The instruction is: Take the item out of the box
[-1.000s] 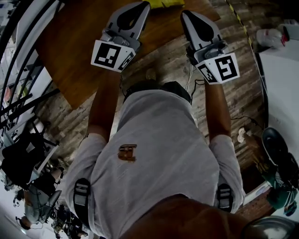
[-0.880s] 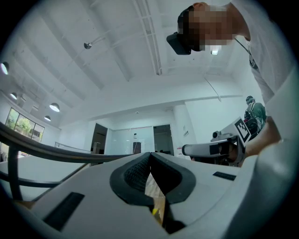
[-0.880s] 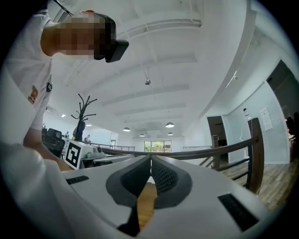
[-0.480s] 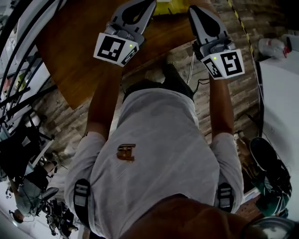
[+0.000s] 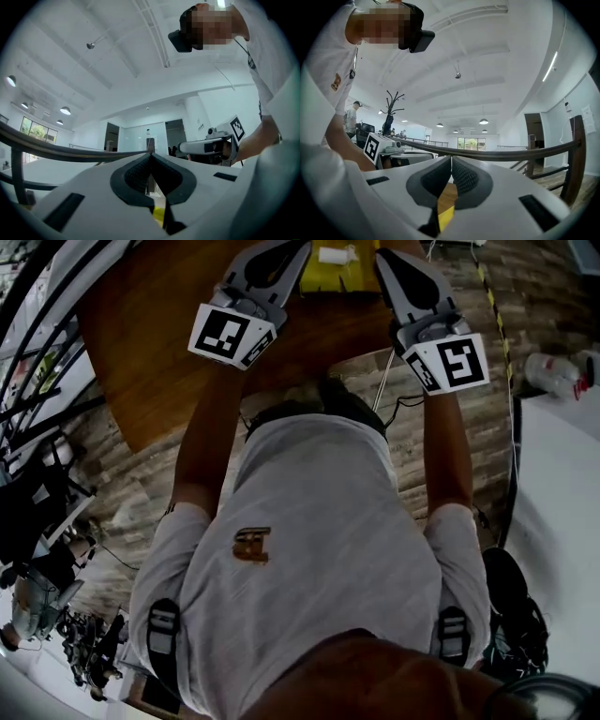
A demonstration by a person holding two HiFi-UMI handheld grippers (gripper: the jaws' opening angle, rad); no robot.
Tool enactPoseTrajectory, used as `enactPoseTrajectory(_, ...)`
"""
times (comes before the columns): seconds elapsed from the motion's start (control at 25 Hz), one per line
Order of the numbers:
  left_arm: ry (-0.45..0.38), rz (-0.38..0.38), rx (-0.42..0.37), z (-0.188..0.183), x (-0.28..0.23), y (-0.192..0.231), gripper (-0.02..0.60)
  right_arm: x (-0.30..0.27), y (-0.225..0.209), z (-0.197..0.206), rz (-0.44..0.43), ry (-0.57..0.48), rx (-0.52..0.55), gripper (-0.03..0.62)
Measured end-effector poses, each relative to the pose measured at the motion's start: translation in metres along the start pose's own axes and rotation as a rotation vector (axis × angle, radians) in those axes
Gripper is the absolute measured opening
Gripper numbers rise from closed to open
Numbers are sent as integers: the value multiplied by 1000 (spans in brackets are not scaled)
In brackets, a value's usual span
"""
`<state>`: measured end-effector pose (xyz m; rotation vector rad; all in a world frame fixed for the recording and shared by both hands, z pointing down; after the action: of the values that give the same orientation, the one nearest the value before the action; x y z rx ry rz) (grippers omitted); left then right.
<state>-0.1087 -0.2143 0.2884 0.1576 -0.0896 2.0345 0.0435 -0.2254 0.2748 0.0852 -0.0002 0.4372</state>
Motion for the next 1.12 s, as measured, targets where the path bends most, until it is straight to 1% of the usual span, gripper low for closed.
enactPoseTrajectory(0.16, 13, -50, -11, 11, -43, -2, 20, -2, -51, 7, -62, 26, 14, 32)
enactPoseTrajectory(0.28, 20, -90, -29, 19, -78, -13, 20, 6, -91, 15, -122, 40, 12, 32)
enactPoseTrajectory(0.44, 19, -147, -38, 28, -101, -15, 20, 3, -125, 25, -193, 50, 12, 32)
enactPoseTrajectory(0.56, 27, -180, -40, 35, -111, -8, 20, -7, -140, 33, -233, 72, 16, 32)
enactPoseTrajectory(0.72, 44, -200, -43, 42, -119, 3, 20, -22, -151, 42, -265, 109, 7, 34)
enactPoseTrajectory(0.92, 60, -196, -32, 51, -124, 18, 20, -46, -150, 54, -311, 174, 25, 34)
enactPoseTrajectory(1.12, 76, -185, -16, 61, -142, 27, 20, -57, -159, 66, -338, 241, 36, 34)
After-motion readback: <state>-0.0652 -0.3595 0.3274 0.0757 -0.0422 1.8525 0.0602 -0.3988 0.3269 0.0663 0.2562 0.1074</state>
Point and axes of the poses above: the fingertips, and each gripper's own axes: x backward along the fingers, y to its left, z out of its underside, the point moved 5 cm from there along x, backward along the fingers, and after that the axes turned 10 degrees about -z, right-handed, at the moved point
